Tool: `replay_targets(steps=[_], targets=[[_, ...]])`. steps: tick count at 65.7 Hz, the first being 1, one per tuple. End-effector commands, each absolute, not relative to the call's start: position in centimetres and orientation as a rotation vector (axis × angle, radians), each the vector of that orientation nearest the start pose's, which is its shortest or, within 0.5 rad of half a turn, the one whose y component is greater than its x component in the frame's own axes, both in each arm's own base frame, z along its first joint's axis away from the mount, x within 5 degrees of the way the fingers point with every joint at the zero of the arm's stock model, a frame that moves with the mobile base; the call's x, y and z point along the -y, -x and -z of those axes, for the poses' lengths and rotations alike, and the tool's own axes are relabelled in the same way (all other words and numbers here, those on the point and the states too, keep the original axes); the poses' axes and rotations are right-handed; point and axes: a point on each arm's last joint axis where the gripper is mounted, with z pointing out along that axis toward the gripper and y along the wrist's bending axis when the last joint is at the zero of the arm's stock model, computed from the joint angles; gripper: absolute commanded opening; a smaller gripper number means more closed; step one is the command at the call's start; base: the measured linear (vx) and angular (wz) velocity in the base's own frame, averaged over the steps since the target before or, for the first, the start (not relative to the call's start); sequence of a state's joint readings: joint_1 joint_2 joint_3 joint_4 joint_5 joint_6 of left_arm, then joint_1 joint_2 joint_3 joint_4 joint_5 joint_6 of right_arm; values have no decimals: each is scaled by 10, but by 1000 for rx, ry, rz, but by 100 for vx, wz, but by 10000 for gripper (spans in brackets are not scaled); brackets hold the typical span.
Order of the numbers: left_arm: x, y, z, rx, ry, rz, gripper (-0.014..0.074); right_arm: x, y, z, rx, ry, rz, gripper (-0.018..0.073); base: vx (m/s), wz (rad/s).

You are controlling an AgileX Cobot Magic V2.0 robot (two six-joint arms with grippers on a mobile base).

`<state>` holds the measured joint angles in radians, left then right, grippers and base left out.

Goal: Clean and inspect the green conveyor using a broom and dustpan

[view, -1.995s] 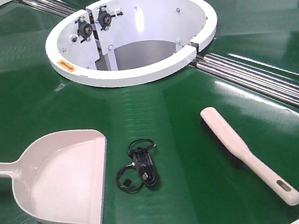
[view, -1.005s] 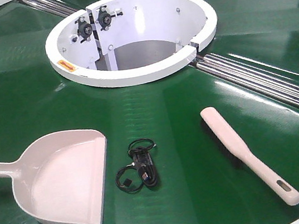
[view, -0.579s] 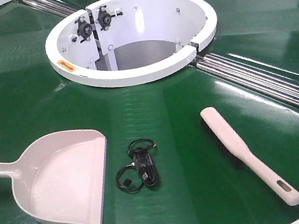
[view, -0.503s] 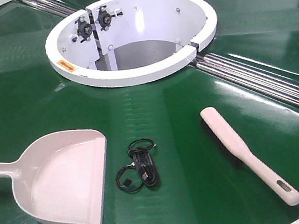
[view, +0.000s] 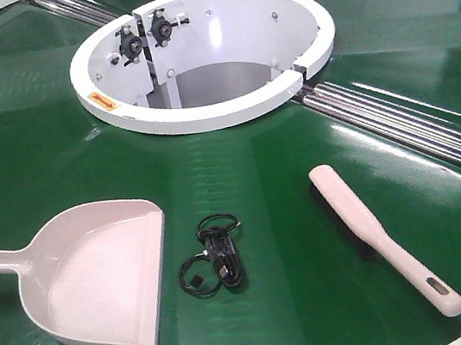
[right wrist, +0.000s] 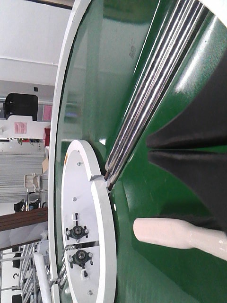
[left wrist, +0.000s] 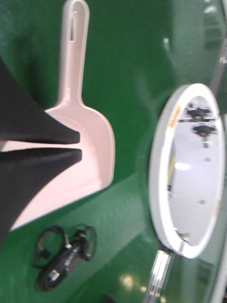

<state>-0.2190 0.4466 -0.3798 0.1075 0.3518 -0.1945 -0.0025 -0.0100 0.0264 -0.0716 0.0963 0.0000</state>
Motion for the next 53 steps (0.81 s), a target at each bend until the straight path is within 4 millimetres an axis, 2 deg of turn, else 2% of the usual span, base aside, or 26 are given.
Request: replay_targets(steps=[1,16,26,33,46,53], targets=[[21,-105,-289,-1853,-95,198,-6,1,-56,-199,-1517,49,67,-10,0,0],[22,-110,-285,-1887,-96,196,3,1,-56,-199,-1517,49,67,-10,0,0],[23,-110,-286,-1879,-97,197,61,1,-56,-199,-1517,49,67,-10,0,0],[22,-110,-285,-1886,-96,196,148,1,-56,-199,-1517,49,67,-10,0,0],[22,-110,-285,-1886,-97,195,381,1,-56,-199,-1517,49,67,-10,0,0],[22,-110,-285,-1885,-97,196,463,1,-56,-199,-1517,49,67,-10,0,0]])
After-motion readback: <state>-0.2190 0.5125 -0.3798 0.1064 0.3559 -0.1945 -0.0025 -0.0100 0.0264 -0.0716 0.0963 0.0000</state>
